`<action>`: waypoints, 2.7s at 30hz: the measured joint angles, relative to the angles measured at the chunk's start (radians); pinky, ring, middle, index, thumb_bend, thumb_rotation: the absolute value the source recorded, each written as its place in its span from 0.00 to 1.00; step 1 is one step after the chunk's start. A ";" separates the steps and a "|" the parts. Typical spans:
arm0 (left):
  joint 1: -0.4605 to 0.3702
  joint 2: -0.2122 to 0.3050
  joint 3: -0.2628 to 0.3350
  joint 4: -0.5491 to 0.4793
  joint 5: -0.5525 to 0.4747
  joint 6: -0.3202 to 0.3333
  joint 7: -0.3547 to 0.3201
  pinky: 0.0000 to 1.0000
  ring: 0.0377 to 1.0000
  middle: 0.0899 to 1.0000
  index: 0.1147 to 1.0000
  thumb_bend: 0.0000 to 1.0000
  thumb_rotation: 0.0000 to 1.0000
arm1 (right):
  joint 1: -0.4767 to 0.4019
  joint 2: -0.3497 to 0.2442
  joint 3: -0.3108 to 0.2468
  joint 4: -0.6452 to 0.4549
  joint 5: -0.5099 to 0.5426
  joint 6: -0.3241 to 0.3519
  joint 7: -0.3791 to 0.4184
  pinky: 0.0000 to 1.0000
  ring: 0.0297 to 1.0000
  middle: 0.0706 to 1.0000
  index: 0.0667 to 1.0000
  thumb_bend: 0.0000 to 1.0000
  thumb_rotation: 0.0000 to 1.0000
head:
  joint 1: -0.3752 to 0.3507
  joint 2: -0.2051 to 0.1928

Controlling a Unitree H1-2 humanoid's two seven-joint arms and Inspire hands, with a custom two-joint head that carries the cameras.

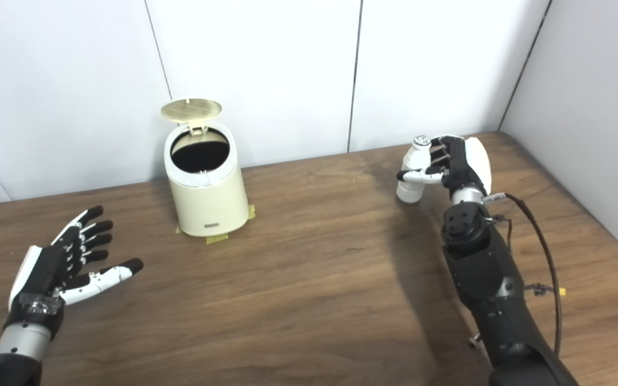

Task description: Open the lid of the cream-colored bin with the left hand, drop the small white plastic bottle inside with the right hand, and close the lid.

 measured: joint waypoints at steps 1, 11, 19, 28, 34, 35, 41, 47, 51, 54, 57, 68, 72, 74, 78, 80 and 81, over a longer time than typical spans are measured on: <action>0.001 0.000 0.000 0.000 0.000 0.000 0.000 0.82 0.86 0.87 0.94 0.83 0.17 | 0.000 0.000 0.001 0.008 0.000 -0.012 -0.004 0.45 0.41 0.44 0.49 0.52 0.00 | 0.000 0.002; 0.007 0.000 -0.002 -0.021 -0.005 0.002 0.000 0.82 0.87 0.87 0.94 0.83 0.18 | -0.002 0.000 0.013 0.031 -0.001 -0.056 -0.018 0.45 0.41 0.44 0.48 0.52 0.00 | 0.005 0.000; 0.011 -0.005 0.000 -0.024 -0.007 0.002 0.001 0.81 0.85 0.86 0.93 0.83 0.15 | 0.020 0.009 0.032 -0.055 -0.005 -0.070 -0.018 0.46 0.42 0.44 0.48 0.52 0.00 | 0.041 0.003; 0.026 -0.028 -0.020 -0.025 0.008 0.002 0.004 0.82 0.86 0.85 0.93 0.84 0.18 | 0.008 0.066 0.084 -0.198 -0.011 -0.072 0.007 0.45 0.42 0.45 0.47 0.52 0.00 | 0.101 -0.002; 0.030 -0.034 -0.025 -0.030 0.022 0.009 0.006 0.83 0.86 0.86 0.94 0.83 0.18 | -0.028 0.100 0.122 -0.271 -0.016 -0.073 0.039 0.44 0.44 0.46 0.44 0.52 0.00 | 0.147 -0.008; 0.032 -0.035 -0.025 -0.030 0.025 0.009 0.006 0.83 0.86 0.86 0.94 0.83 0.18 | -0.038 0.110 0.129 -0.283 -0.021 -0.074 0.040 0.44 0.45 0.46 0.43 0.52 0.00 | 0.158 -0.009; 0.045 -0.052 -0.026 -0.031 0.034 0.009 0.007 0.84 0.87 0.87 0.95 0.83 0.18 | -0.085 0.170 0.183 -0.367 -0.058 -0.042 0.077 0.42 0.45 0.47 0.43 0.52 0.00 | 0.173 -0.012; 0.047 -0.061 -0.036 -0.031 0.059 0.008 0.018 0.85 0.86 0.84 0.94 0.85 0.22 | -0.137 0.227 0.222 -0.380 -0.070 -0.025 0.128 0.43 0.44 0.46 0.44 0.52 0.00 | 0.204 -0.018; 0.054 -0.066 -0.050 -0.031 0.086 0.008 0.020 0.84 0.85 0.85 0.94 0.84 0.20 | -0.151 0.251 0.240 -0.380 -0.085 -0.025 0.140 0.43 0.43 0.46 0.44 0.52 0.00 | 0.230 -0.021; 0.060 -0.089 -0.049 -0.031 0.086 0.008 0.022 0.83 0.86 0.85 0.94 0.84 0.20 | -0.163 0.267 0.253 -0.374 -0.089 -0.027 0.148 0.42 0.43 0.46 0.44 0.52 0.00 | 0.241 -0.021; 0.063 -0.101 -0.054 -0.031 0.089 0.008 0.022 0.83 0.86 0.85 0.95 0.84 0.21 | -0.180 0.284 0.261 -0.353 -0.085 -0.055 0.150 0.41 0.44 0.47 0.43 0.52 0.00 | 0.259 -0.021; 0.068 -0.105 -0.056 -0.031 0.096 0.006 0.041 0.89 0.88 0.86 0.95 0.83 0.22 | -0.238 0.346 0.278 -0.339 -0.099 -0.073 0.151 0.44 0.45 0.47 0.43 0.52 0.00 | 0.272 -0.021; 0.073 -0.104 -0.057 -0.031 0.097 0.003 0.043 0.89 0.89 0.85 0.95 0.83 0.21 | -0.241 0.366 0.282 -0.322 -0.099 -0.086 0.151 0.42 0.44 0.47 0.43 0.52 0.00 | 0.275 -0.020; 0.074 -0.104 -0.057 -0.031 0.097 0.003 0.044 0.89 0.89 0.85 0.95 0.83 0.21 | -0.243 0.375 0.282 -0.303 -0.099 -0.097 0.150 0.42 0.44 0.46 0.43 0.52 0.00 | 0.273 -0.020; 0.074 -0.104 -0.057 -0.031 0.096 0.003 0.044 0.88 0.88 0.85 0.95 0.84 0.22 | -0.244 0.395 0.282 -0.264 -0.099 -0.108 0.139 0.40 0.43 0.47 0.43 0.52 0.00 | 0.276 -0.018; 0.074 -0.104 -0.057 -0.032 0.096 0.003 0.044 0.88 0.87 0.85 0.94 0.84 0.21 | -0.244 0.399 0.281 -0.253 -0.098 -0.112 0.134 0.40 0.43 0.47 0.43 0.52 0.00 | 0.275 -0.015; 0.074 -0.104 -0.057 -0.033 0.096 0.003 0.044 0.88 0.87 0.85 0.94 0.84 0.21 | -0.244 0.401 0.280 -0.247 -0.097 -0.119 0.131 0.40 0.43 0.47 0.43 0.52 0.00 | 0.275 -0.015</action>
